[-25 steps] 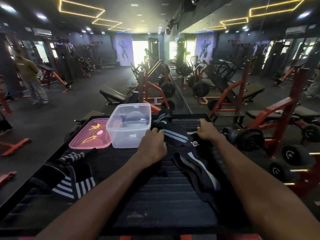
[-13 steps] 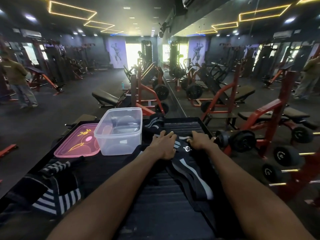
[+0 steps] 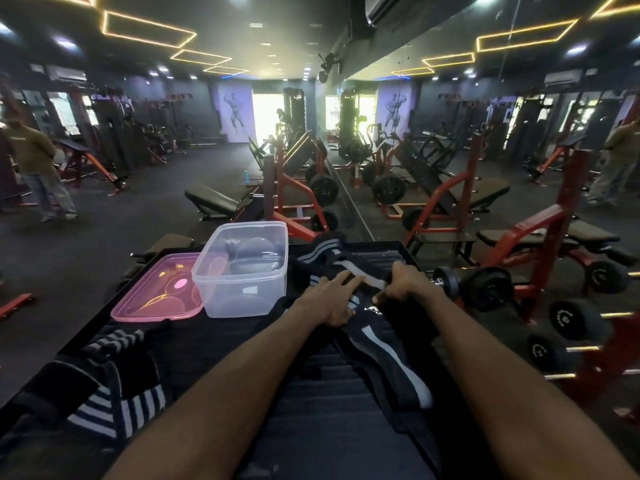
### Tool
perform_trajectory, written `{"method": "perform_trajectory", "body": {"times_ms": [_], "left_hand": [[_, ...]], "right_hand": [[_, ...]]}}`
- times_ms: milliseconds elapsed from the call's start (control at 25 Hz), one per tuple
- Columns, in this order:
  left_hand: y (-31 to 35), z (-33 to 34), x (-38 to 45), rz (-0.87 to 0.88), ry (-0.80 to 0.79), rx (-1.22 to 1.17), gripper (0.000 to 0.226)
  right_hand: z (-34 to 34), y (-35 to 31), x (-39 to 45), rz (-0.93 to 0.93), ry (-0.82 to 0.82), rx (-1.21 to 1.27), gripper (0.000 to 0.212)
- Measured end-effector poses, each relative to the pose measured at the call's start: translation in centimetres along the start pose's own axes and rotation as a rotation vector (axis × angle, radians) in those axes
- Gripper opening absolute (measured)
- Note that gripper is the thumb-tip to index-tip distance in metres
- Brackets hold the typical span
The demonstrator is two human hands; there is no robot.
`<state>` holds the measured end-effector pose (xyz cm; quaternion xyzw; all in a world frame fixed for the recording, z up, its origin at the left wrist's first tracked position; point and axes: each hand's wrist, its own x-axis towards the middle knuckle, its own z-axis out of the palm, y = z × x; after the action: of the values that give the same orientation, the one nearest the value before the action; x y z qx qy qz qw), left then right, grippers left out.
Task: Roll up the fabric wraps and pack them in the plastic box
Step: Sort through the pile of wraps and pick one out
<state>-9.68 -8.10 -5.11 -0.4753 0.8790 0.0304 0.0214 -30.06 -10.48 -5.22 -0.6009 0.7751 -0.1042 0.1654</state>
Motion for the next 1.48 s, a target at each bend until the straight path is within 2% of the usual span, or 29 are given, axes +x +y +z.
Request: {"method": "perform_trajectory", "body": {"times_ms": [160, 280, 400, 480, 520, 640, 680, 720, 760, 800, 880, 960, 1040, 1120, 1200, 1280, 1360, 1400, 1480], "left_hand": [[0.1, 0.1, 0.2, -0.001, 0.044, -0.017, 0.066], [0.1, 0.0, 0.3, 0.002, 0.066, -0.059, 0.056], [0.1, -0.2, 0.4, -0.001, 0.06, -0.072, 0.05], [0.1, -0.2, 0.3, 0.009, 0.054, -0.069, 0.049], [0.1, -0.2, 0.1, 0.012, 0.055, -0.073, 0.048], [-0.1, -0.6, -0.4, -0.02, 0.061, -0.107, 0.042], [-0.4, -0.8, -0.4, -0.023, 0.073, -0.116, 0.039], [-0.7, -1.0, -0.6, -0.008, 0.102, -0.117, 0.033], [-1.0, -1.3, -0.6, 0.021, 0.15, -0.114, 0.027], [-1.4, -1.7, -0.9, 0.048, 0.196, -0.108, 0.025], [-2.0, -2.7, -1.5, 0.079, 0.292, -0.08, 0.025], [-2.7, -4.0, -2.4, 0.119, 0.401, -0.018, 0.027], [-3.3, -5.3, -3.4, 0.18, 0.536, 0.008, 0.042], [-3.9, -6.4, -4.4, 0.204, 0.627, -0.043, 0.051], [-4.5, -7.4, -5.7, 0.237, 0.656, -0.096, 0.045], [-4.7, -8.4, -7.5, 0.303, 0.624, -0.186, 0.044], [-4.9, -9.1, -9.7, 0.325, 0.578, -0.306, 0.044], [-5.0, -9.3, -10.7, 0.323, 0.55, -0.352, 0.04], [-5.2, -9.5, -12.6, 0.29, 0.441, -0.414, 0.03]], "right_hand": [[-3.3, -0.2, -1.4, -0.018, 0.186, 0.4, 0.036], [-6.1, -0.5, -4.1, 0.023, 0.326, 0.764, 0.025], [-8.1, -0.1, -7.7, 0.023, 0.362, 0.919, 0.022], [-8.1, 0.7, -10.2, 0.025, 0.307, 0.812, 0.024], [-7.5, 1.4, -11.1, 0.05, 0.225, 0.674, 0.026], [-5.6, 3.5, -13.7, 0.167, -0.224, 0.191, 0.042], [-5.1, 4.0, -14.3, 0.198, -0.336, 0.056, 0.045], [-4.8, 4.4, -14.5, 0.219, -0.367, -0.053, 0.042], [-4.6, 4.5, -14.5, 0.219, -0.323, -0.116, 0.038], [-4.5, 4.4, -14.1, 0.185, -0.209, -0.132, 0.034], [-4.2, 3.6, -12.8, -0.015, 0.027, -0.106, 0.023], [-3.3, 1.4, -12.1, -0.162, 0.152, 0.085, 0.017], [-2.3, -1.4, -11.7, -0.203, 0.185, 0.508, 0.019], [-1.2, -4.6, -11.6, -0.194, 0.084, 0.93, 0.026], [-0.4, -7.4, -11.4, -0.157, -0.058, 1.119, 0.027], [-0.1, -9.3, -11.5, -0.043, -0.201, 1.185, 0.034], [0.4, -10.5, -11.5, 0.064, -0.367, 1.207, 0.059], [0.7, -11.1, -11.6, 0.081, -0.464, 1.224, 0.07], [1.8, -12.6, -12.2, 0.064, -0.596, 1.188, 0.073]]}}
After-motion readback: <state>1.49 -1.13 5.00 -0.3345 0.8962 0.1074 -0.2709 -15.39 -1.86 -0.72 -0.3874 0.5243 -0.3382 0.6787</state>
